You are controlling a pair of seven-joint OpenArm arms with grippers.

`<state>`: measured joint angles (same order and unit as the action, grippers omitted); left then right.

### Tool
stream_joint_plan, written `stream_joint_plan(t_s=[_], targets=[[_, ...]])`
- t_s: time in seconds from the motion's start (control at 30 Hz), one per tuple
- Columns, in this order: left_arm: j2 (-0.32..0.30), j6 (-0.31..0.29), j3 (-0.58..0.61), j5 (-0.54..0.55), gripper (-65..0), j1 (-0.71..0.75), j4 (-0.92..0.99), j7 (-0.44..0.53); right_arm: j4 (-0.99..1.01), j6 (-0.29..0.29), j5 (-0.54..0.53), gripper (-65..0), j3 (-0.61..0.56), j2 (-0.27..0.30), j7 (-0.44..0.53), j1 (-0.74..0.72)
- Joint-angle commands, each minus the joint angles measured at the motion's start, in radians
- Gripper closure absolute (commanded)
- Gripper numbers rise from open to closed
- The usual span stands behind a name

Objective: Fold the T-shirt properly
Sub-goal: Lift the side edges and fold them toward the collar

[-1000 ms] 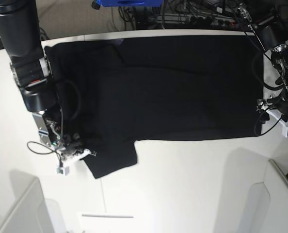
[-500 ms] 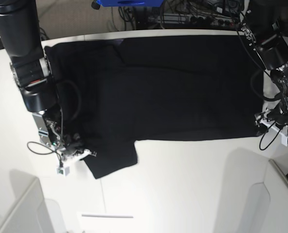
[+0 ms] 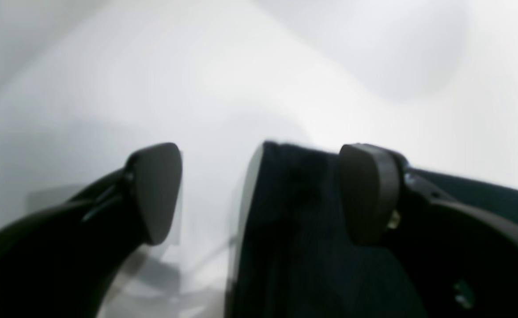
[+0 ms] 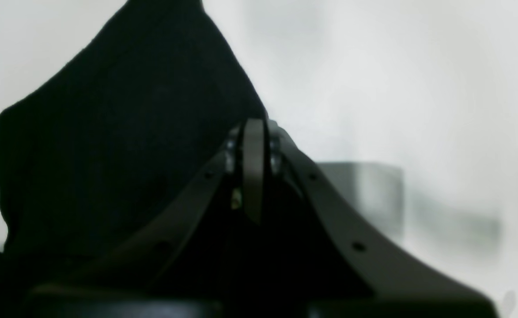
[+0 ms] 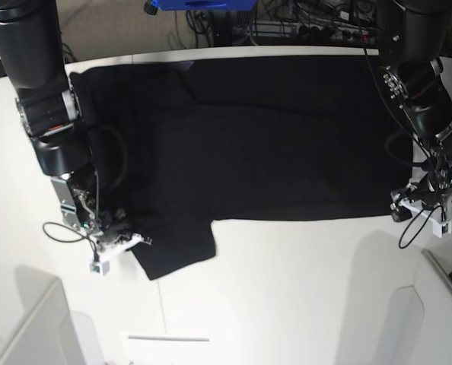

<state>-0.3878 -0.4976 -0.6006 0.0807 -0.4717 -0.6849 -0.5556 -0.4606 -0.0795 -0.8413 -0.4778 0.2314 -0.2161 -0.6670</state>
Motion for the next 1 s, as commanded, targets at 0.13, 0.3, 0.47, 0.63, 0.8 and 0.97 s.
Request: stream_joint_plan(t_s=[0.13, 0.3, 0.47, 0.63, 0.8, 0.97], targets=[[-0.009, -0.003, 0.001, -0.025, -54.0, -0.031, 0.041, 0.027, -0.011, -0.001, 0.000, 0.0, 0.001, 0.007, -0.004, -0.030], [0.010, -0.005, 0.001, -0.034, -53.6, -0.029, 0.041, 0.027, -0.011, -0.001, 0.000, 0.0, 0.001, 0.009, -0.004, -0.030], [0.013, -0.005, 0.003, -0.026, -39.3, -0.025, 0.049, 0.027, -0.011, -0.001, 0.000, 0.0, 0.001, 0.009, -0.004, -0.030], [0.025, -0.006, 0.003, -0.035, -26.8, -0.022, 0.049, 0.027, -0.011, -0.001, 0.000, 0.0, 0.001, 0.010, -0.004, -0.030], [0.025, -0.006, 0.106, -0.025, -3.1, -0.020, 0.049, 0.027, -0.011, -0.001, 0.000, 0.0, 0.001, 0.012, -0.004, -0.029], [0.026, -0.006, 0.130, -0.025, 0.0, -0.020, 0.041, 0.027, -0.013, -0.001, 0.000, 0.0, 0.001, 0.013, -0.004, -0.029]])
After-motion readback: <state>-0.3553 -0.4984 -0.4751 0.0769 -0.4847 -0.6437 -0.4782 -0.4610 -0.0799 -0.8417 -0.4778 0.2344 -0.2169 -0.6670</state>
